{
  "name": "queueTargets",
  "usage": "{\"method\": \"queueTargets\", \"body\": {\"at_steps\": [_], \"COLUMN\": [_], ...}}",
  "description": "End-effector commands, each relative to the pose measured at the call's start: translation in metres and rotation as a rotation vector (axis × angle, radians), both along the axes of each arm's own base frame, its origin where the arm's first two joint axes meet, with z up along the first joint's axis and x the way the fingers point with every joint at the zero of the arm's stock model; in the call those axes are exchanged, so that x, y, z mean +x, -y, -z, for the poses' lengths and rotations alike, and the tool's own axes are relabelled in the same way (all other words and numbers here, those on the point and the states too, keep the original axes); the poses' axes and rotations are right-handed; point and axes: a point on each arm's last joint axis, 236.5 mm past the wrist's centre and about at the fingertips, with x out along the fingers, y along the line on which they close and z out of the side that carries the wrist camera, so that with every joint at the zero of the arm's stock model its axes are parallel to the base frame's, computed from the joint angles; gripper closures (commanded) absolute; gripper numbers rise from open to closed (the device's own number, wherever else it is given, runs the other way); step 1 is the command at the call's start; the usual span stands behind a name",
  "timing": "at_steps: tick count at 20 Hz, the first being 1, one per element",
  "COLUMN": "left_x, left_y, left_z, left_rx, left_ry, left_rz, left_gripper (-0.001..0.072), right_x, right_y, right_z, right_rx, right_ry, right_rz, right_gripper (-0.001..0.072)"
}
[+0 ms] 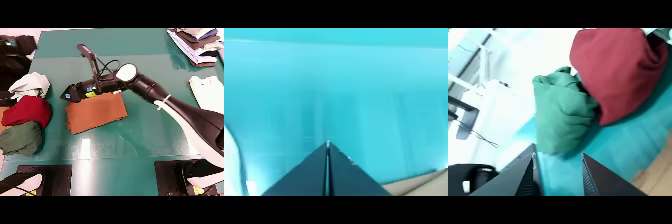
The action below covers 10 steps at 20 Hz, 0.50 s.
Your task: Fold the shirts.
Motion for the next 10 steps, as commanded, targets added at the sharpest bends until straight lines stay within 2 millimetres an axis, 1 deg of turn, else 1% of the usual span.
{"method": "queueTargets", "body": {"at_steps": [1, 2, 3, 4, 6, 7, 8, 9, 10], "left_x": [-0.016, -0.016, -0.017, -0.018, -0.019, -0.020, -0.021, -0.021, -0.021], "left_y": [-0.007, 0.001, 0.012, 0.025, 0.052, 0.064, 0.073, 0.080, 0.085], "left_z": [-0.009, -0.008, -0.008, -0.010, -0.015, -0.018, -0.021, -0.023, -0.026], "left_rx": [0.021, 0.021, 0.022, 0.020, 0.016, 0.014, 0.011, 0.008, 0.005], "left_ry": [-0.006, -0.008, -0.005, 0.005, 0.033, 0.045, 0.060, 0.073, 0.086], "left_rz": [-0.008, 0.010, 0.036, 0.064, 0.119, 0.142, 0.161, 0.174, 0.184], "left_gripper": [0.0684, 0.0683, 0.0684, 0.0684, 0.0684, 0.0684, 0.0683, 0.0684, 0.0683], "right_x": [0.033, 0.053, 0.067, 0.077, 0.086, 0.084, 0.080, 0.076, 0.074], "right_y": [0.026, 0.057, 0.090, 0.128, 0.205, 0.240, 0.270, 0.290, 0.304], "right_z": [0.028, 0.043, 0.060, 0.079, 0.120, 0.140, 0.156, 0.168, 0.178], "right_rx": [-0.119, -0.197, -0.268, -0.336, -0.463, -0.511, -0.533, -0.528, -0.505], "right_ry": [0.063, 0.051, 0.026, -0.015, -0.103, -0.155, -0.221, -0.286, -0.354], "right_rz": [0.048, 0.100, 0.150, 0.198, 0.298, 0.343, 0.388, 0.427, 0.467], "right_gripper": [0.0378, 0.0378, 0.0378, 0.0378, 0.0384, 0.0383, 0.0279, 0.0124, 0.0055]}}
